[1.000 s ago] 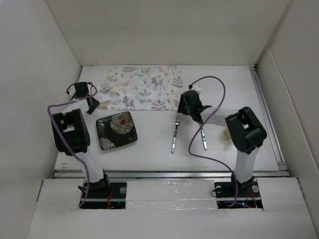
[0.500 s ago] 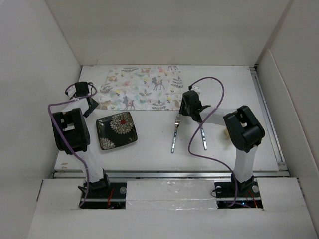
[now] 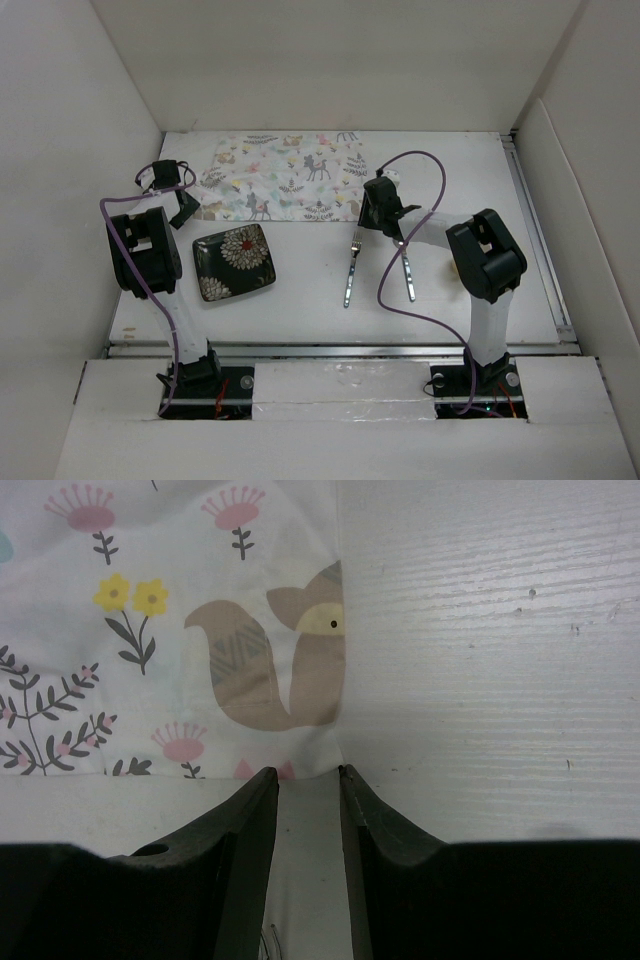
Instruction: Set the dinner table for one person
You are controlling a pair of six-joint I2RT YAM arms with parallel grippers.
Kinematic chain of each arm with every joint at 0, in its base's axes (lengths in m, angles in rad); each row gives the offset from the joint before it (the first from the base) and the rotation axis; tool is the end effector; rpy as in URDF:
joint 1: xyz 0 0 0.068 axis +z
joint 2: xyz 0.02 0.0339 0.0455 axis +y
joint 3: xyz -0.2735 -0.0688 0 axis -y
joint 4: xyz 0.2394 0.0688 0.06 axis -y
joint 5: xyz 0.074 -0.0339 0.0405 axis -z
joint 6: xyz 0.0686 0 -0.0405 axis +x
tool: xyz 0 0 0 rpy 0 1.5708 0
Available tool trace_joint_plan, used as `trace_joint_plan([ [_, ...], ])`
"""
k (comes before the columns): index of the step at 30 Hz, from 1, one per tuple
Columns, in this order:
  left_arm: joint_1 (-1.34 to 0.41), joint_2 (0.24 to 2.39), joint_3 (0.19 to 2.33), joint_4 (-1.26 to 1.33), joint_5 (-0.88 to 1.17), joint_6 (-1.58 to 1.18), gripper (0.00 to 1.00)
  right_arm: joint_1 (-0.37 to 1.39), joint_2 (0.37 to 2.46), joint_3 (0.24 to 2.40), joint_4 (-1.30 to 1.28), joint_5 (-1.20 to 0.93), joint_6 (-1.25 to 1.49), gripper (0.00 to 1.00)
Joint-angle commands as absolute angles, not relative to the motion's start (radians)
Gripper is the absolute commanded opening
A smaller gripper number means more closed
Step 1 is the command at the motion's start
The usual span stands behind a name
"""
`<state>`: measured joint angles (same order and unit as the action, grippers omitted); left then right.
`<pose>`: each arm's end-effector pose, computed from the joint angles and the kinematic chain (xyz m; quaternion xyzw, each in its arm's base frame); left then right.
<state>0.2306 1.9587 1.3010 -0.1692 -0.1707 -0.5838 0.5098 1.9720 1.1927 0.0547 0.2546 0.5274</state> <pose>0.4310 0.1132 0.1636 -0.3961 0.8401 0.0146 0.3704 0.3963 0.2018 0.1467 0.0601 0.9040 0.1013 0.4111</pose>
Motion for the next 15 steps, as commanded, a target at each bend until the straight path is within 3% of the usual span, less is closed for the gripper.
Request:
trace_joint_plan([
  [1,0.232,1.973,1.319,-0.161,-0.147,-0.583,0.40,0.492,1.986,1.244,0.020,0.282,0.515,0.37],
  [4,0.232,1.994,1.330,-0.163,-0.144,-0.580,0.38,0.492,2.009,1.282,-0.026,0.279,0.514,0.37],
  [8,0.232,2.005,1.335,-0.158,-0.135,-0.571,0.25,0.492,2.017,1.287,-0.026,0.281,0.520,0.31],
  [9,0.232,2.005,1.335,-0.160,-0.137,-0.569,0.17,0.483,2.016,1.281,-0.023,0.281,0.523,0.29],
  [11,0.232,2.005,1.333,-0.155,-0.137,-0.568,0.13,0.483,2.013,1.276,-0.009,0.284,0.526,0.26],
  [14,0.232,2.005,1.335,-0.155,-0.137,-0.565,0.03,0.483,2.023,1.290,-0.009,0.276,0.519,0.10],
  [15,0.232,2.005,1.335,-0.155,-0.137,-0.565,0.03,0.483,2.023,1.290,-0.009,0.276,0.518,0.10],
])
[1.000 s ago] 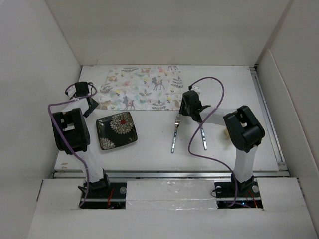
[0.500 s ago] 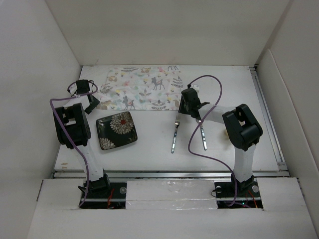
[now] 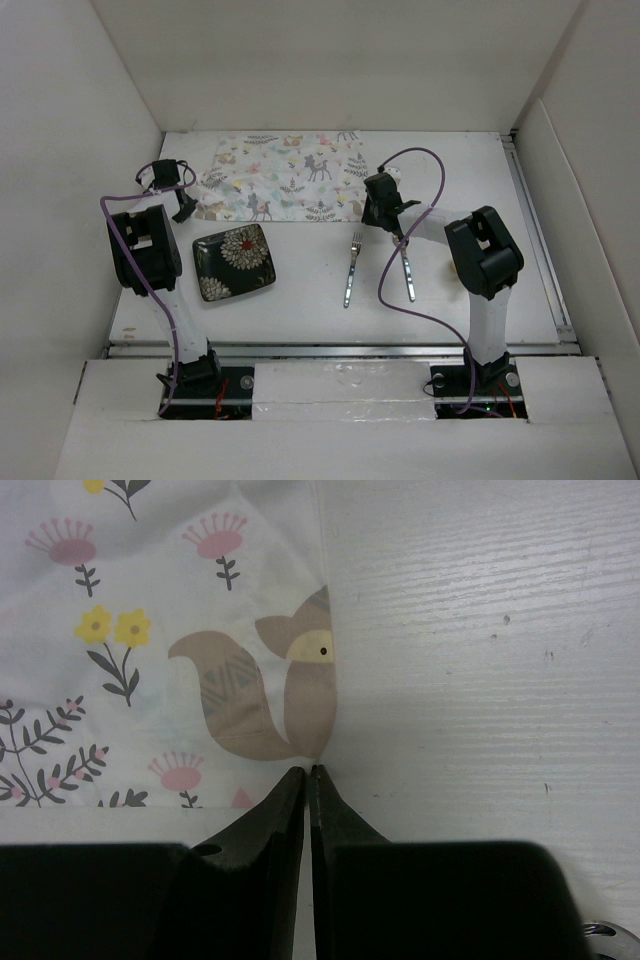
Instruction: Set the dinner table for one person
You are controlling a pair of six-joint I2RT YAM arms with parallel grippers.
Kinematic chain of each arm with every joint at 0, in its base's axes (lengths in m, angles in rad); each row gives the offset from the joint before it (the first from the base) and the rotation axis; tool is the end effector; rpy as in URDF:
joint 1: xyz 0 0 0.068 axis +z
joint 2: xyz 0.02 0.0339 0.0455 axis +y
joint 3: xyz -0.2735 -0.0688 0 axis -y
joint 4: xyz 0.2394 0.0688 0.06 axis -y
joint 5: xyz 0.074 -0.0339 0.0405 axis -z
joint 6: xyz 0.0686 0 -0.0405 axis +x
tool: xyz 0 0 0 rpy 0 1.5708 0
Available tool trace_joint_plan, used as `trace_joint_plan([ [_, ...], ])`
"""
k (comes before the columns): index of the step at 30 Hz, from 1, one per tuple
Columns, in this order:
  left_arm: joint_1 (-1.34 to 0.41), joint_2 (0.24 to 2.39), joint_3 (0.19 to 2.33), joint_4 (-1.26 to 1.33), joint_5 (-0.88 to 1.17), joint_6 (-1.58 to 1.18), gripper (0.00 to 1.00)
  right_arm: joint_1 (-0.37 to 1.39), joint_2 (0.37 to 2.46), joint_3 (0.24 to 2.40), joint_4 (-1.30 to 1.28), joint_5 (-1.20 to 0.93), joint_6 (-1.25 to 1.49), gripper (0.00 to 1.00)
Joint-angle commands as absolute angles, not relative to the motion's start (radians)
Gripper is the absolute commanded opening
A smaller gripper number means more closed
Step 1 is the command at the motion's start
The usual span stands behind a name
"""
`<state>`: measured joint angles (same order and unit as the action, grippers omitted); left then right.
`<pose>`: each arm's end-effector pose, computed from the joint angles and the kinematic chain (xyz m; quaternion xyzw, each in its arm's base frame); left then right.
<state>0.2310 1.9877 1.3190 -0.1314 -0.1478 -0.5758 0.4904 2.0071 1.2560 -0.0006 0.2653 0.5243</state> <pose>0.4402 0.1139 0.1605 -0.3883 0.8391 0.0031 0.3810 0.4089 0.1979 0.1461 0.0681 0.9082 0.0857 0.4039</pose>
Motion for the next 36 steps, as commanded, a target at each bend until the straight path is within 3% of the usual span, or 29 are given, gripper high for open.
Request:
trace_joint_plan([
  [1,0.232,2.005,1.335,-0.153,-0.138,-0.565,0.02,0.483,2.020,1.281,0.030,0.270,0.515,0.07],
  [3,0.232,2.005,1.332,-0.147,-0.133,-0.561,0.00,0.474,2.017,1.272,0.049,0.262,0.515,0.00],
  [15,0.232,1.887,1.278,-0.101,-0.156,-0.564,0.01,0.434,1.892,1.164,0.172,0.230,0.511,0.00],
  [16,0.232,1.891,1.284,-0.112,-0.156,-0.561,0.07,0.434,1.890,1.166,0.167,0.226,0.508,0.00],
  [18,0.232,1.914,1.301,-0.142,-0.158,-0.557,0.33,0.434,1.887,1.167,0.163,0.221,0.505,0.00],
  [20,0.232,1.931,1.298,-0.144,-0.146,-0.543,0.40,0.434,1.890,1.166,0.169,0.216,0.503,0.00],
  [26,0.195,1.956,1.321,-0.178,-0.176,-0.519,0.39,0.434,1.902,1.160,0.173,0.206,0.505,0.00],
  [31,0.173,1.979,1.339,-0.192,-0.238,-0.499,0.31,0.434,1.890,1.151,0.187,0.203,0.511,0.00],
  [32,0.173,1.996,1.350,-0.199,-0.245,-0.494,0.24,0.434,1.884,1.144,0.192,0.195,0.509,0.00],
  [36,0.173,2.023,1.384,-0.230,-0.310,-0.480,0.19,0.434,1.881,1.138,0.199,0.193,0.511,0.00],
])
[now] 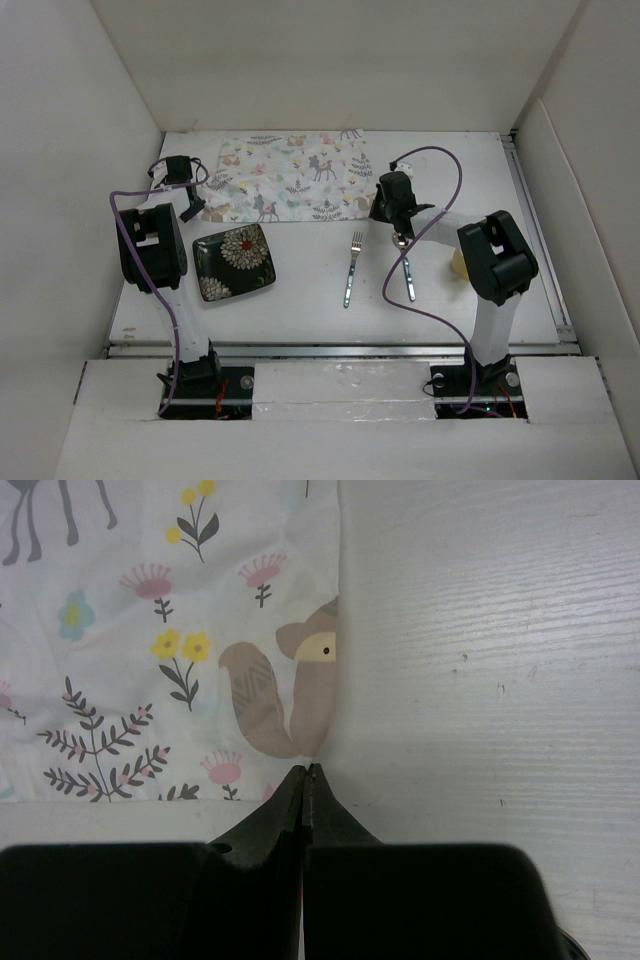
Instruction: Set the dinner table for one person
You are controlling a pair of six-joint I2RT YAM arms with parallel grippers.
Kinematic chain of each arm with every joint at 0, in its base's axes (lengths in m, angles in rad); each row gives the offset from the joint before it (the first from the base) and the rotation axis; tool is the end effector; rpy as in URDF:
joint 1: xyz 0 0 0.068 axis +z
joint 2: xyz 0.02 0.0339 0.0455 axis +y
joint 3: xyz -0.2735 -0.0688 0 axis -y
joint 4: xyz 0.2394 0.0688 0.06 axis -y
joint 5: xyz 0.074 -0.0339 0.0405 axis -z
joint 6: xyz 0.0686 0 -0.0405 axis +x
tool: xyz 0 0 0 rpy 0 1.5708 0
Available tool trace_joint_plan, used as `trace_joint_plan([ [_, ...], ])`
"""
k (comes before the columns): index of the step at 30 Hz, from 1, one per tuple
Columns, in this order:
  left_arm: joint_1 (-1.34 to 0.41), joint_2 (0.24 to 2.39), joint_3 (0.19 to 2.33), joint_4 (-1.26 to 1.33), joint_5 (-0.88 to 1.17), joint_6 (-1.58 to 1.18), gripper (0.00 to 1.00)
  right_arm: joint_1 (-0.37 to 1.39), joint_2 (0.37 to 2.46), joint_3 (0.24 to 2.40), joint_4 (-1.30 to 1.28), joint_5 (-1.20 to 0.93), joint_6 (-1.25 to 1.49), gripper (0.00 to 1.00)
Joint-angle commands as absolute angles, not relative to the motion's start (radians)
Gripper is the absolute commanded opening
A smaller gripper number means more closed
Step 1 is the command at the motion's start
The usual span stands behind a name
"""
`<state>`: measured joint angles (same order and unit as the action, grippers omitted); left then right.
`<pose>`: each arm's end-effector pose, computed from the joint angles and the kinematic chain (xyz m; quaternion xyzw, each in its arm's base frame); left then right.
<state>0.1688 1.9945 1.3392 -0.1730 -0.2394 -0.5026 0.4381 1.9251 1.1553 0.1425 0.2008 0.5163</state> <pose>0.4447 0.0923 0.1609 -0.3457 0.8593 0.0499 0.3737 0.4069 0.1755 0.1636 0.0802 0.8838 0.1284 0.4426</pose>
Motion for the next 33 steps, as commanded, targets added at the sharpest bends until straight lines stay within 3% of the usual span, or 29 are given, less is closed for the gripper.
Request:
trace_joint_plan([
  [1,0.173,2.037,1.390,-0.238,-0.317,-0.470,0.20,0.434,1.879,1.137,0.199,0.192,0.511,0.00],
  [4,0.173,2.048,1.399,-0.238,-0.341,-0.460,0.18,0.443,1.878,1.134,0.206,0.192,0.514,0.00],
  [8,0.173,2.060,1.414,-0.232,-0.354,-0.450,0.00,0.453,1.868,1.127,0.209,0.195,0.511,0.00],
  [19,0.173,1.950,1.370,-0.172,-0.324,-0.457,0.00,0.453,1.806,1.103,0.229,0.196,0.508,0.00],
  [33,0.173,1.623,1.312,-0.069,-0.040,-0.560,0.00,0.440,1.588,1.104,0.177,0.218,0.485,0.00],
])
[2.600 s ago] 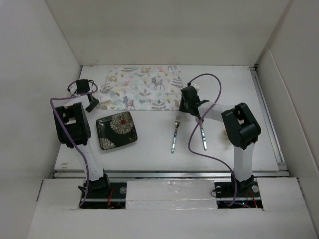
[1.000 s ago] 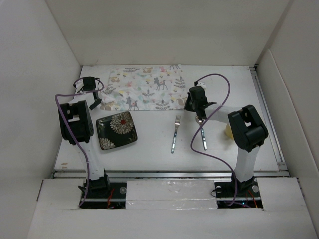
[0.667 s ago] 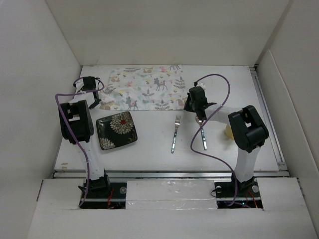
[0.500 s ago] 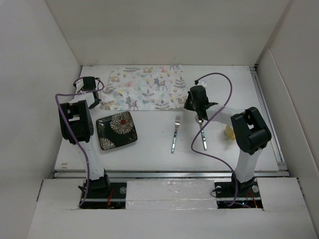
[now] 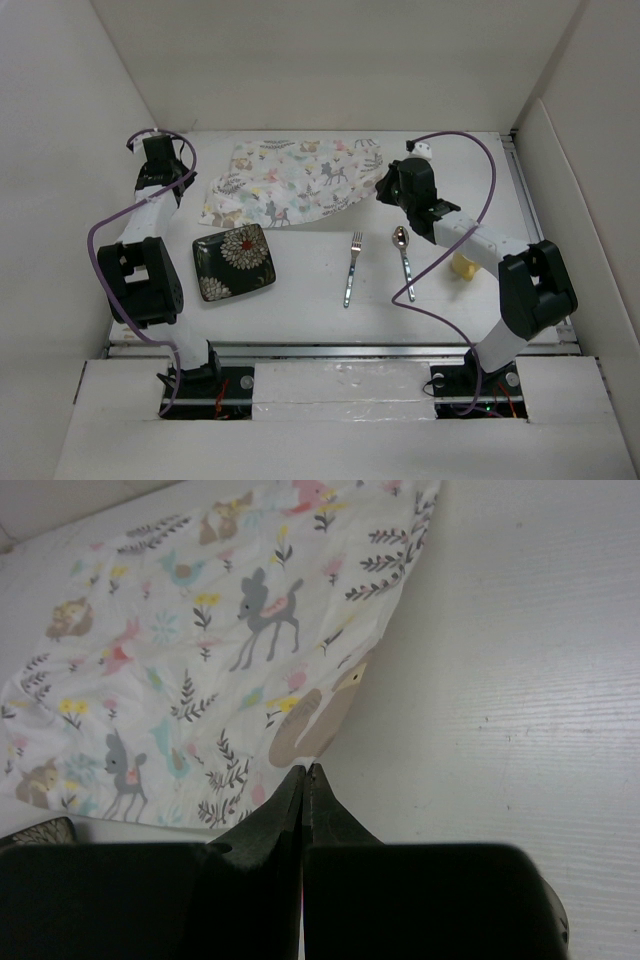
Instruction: Set the dinner table for one person
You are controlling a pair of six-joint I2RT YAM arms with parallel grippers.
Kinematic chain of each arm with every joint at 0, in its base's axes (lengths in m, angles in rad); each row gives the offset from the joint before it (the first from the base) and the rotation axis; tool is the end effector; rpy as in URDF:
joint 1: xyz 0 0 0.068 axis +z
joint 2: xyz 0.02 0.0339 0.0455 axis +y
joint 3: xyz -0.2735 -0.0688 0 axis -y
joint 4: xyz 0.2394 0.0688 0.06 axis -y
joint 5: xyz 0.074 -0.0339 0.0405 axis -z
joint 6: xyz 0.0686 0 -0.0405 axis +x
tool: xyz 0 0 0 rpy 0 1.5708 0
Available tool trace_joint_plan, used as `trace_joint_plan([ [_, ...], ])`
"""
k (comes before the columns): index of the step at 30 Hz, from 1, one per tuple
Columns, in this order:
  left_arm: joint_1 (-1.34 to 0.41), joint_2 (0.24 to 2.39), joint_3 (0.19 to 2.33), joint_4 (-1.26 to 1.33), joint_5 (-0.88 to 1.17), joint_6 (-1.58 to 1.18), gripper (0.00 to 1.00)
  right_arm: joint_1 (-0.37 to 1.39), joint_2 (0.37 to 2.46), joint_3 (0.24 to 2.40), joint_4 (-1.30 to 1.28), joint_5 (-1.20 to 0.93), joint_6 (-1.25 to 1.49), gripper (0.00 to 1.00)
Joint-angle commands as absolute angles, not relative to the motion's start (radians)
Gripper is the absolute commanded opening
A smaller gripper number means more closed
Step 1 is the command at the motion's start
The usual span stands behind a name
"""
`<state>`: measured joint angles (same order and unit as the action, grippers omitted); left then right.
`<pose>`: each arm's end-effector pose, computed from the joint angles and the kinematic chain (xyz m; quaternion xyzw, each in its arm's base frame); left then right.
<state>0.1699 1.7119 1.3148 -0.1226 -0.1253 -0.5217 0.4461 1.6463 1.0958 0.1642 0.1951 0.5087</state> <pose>0.4182 0.0804 0.2765 -0.3222 0.8016 -0.0343 0.5025 0.3728 0.1636 0.2589 0.0802 0.8236 0.1835 0.5306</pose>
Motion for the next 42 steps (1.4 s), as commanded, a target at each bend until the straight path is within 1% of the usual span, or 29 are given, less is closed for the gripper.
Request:
trace_joint_plan([
  [1,0.173,1.614,1.312,-0.061,-0.020,-0.560,0.00,0.440,1.582,1.123,0.167,0.216,0.485,0.00],
  [3,0.152,1.638,1.344,-0.086,0.041,-0.529,0.00,0.431,1.577,1.130,0.164,0.201,0.480,0.00],
  [4,0.141,1.660,1.386,-0.125,0.032,-0.517,0.00,0.431,1.585,1.137,0.164,0.201,0.477,0.00],
  [5,0.118,1.678,1.390,-0.179,-0.038,-0.506,0.00,0.431,1.594,1.140,0.158,0.199,0.477,0.00],
  [6,0.107,1.698,1.372,-0.178,-0.060,-0.490,0.01,0.431,1.603,1.141,0.147,0.209,0.477,0.00],
  [7,0.107,1.707,1.352,-0.170,-0.069,-0.482,0.17,0.431,1.612,1.140,0.144,0.212,0.479,0.00],
  [9,0.084,1.755,1.325,-0.196,-0.064,-0.459,0.28,0.431,1.638,1.121,0.150,0.212,0.485,0.00],
  [13,0.049,1.828,1.344,-0.258,-0.172,-0.414,0.29,0.431,1.649,1.103,0.170,0.207,0.489,0.00],
  [15,0.040,1.844,1.330,-0.278,-0.180,-0.410,0.29,0.431,1.657,1.097,0.176,0.207,0.486,0.00],
  [17,0.040,1.850,1.322,-0.293,-0.198,-0.399,0.34,0.431,1.663,1.097,0.179,0.204,0.485,0.00],
  [20,0.040,1.870,1.305,-0.290,-0.225,-0.382,0.35,0.431,1.664,1.080,0.199,0.190,0.488,0.00],
  [24,0.040,1.959,1.344,-0.339,-0.258,-0.370,0.35,0.431,1.657,1.057,0.213,0.175,0.489,0.00],
  [25,0.040,1.973,1.353,-0.350,-0.268,-0.365,0.38,0.431,1.652,1.051,0.216,0.172,0.491,0.00],
  [27,0.040,2.006,1.358,-0.357,-0.285,-0.356,0.41,0.431,1.649,1.045,0.227,0.161,0.489,0.00],
  [28,0.040,2.013,1.358,-0.356,-0.285,-0.353,0.45,0.431,1.648,1.043,0.230,0.160,0.492,0.00],
  [30,0.040,2.034,1.362,-0.357,-0.276,-0.347,0.49,0.431,1.649,1.046,0.230,0.156,0.492,0.00],
  [33,0.040,2.052,1.384,-0.368,-0.275,-0.345,0.51,0.431,1.652,1.048,0.235,0.152,0.491,0.00],
  [36,0.040,2.057,1.387,-0.351,-0.273,-0.345,0.34,0.440,1.654,1.049,0.236,0.147,0.491,0.00],
  [37,0.040,2.057,1.388,-0.344,-0.272,-0.344,0.21,0.440,1.652,1.051,0.238,0.149,0.491,0.00],
  [39,0.040,2.062,1.396,-0.347,-0.262,-0.345,0.09,0.440,1.652,1.049,0.239,0.149,0.491,0.00],
  [40,0.040,2.062,1.400,-0.344,-0.256,-0.348,0.00,0.440,1.654,1.049,0.239,0.147,0.492,0.00],
  [42,0.040,2.050,1.402,-0.342,-0.250,-0.354,0.00,0.440,1.652,1.049,0.239,0.147,0.492,0.00],
])
